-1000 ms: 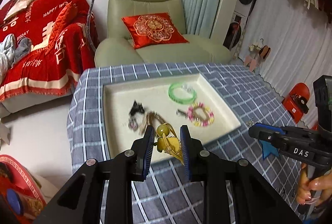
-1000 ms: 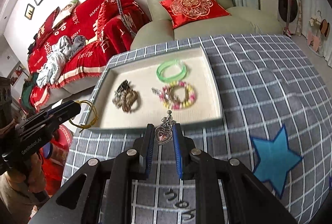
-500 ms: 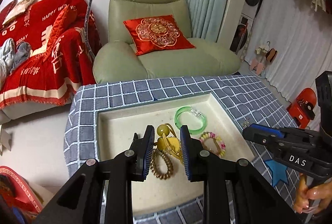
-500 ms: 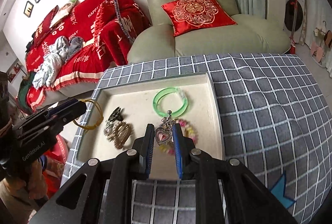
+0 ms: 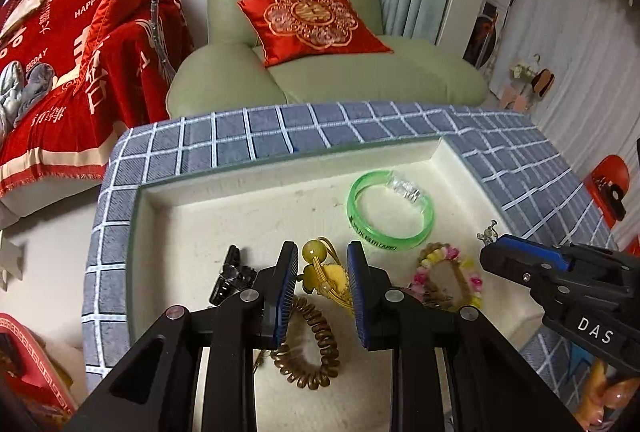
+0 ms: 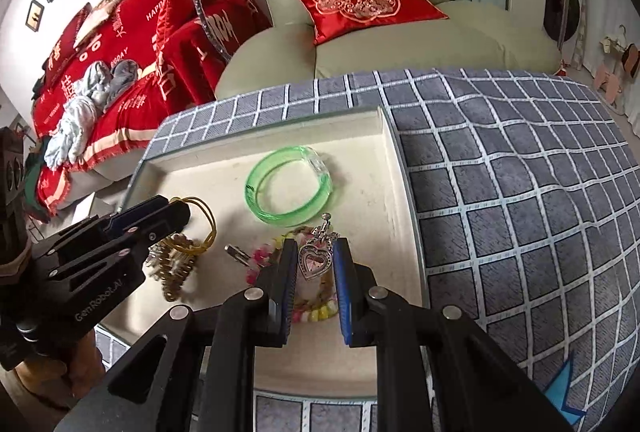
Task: Organize jewelry
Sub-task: 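Carry both items into the tray and open both grippers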
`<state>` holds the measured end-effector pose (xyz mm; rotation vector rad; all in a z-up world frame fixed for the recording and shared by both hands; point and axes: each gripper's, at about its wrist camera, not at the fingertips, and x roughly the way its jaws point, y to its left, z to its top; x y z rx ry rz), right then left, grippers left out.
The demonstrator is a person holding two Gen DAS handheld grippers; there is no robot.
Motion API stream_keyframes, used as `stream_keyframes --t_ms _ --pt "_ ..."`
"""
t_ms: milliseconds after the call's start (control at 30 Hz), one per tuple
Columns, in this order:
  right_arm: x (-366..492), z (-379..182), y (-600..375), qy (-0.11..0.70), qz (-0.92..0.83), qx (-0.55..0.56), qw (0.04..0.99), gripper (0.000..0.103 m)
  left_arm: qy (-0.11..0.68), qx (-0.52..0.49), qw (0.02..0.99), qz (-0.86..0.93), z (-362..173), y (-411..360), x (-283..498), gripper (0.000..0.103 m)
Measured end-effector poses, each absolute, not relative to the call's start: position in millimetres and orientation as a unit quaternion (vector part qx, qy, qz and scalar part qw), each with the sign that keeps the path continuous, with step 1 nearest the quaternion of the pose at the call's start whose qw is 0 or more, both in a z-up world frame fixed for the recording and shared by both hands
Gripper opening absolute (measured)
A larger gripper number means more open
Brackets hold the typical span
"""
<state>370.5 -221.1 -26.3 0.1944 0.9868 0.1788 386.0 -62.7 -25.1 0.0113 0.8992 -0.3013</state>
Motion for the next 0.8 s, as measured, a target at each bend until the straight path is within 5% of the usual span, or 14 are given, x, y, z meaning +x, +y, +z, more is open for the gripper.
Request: stream_keyframes --t_ms 700,800 --pt "377.3 -53.6 -224.0 0.489 0.077 0.089 0.864 0.023 0.44 0.053 0.887 -0.13 -45.0 -78.2 385.7 0.042" --pt "376.6 -53.3 -223.5 0.49 0.078 0.092 0.863 0.042 0.44 0.053 0.887 -0.129 -44.8 -78.2 385.8 0.042"
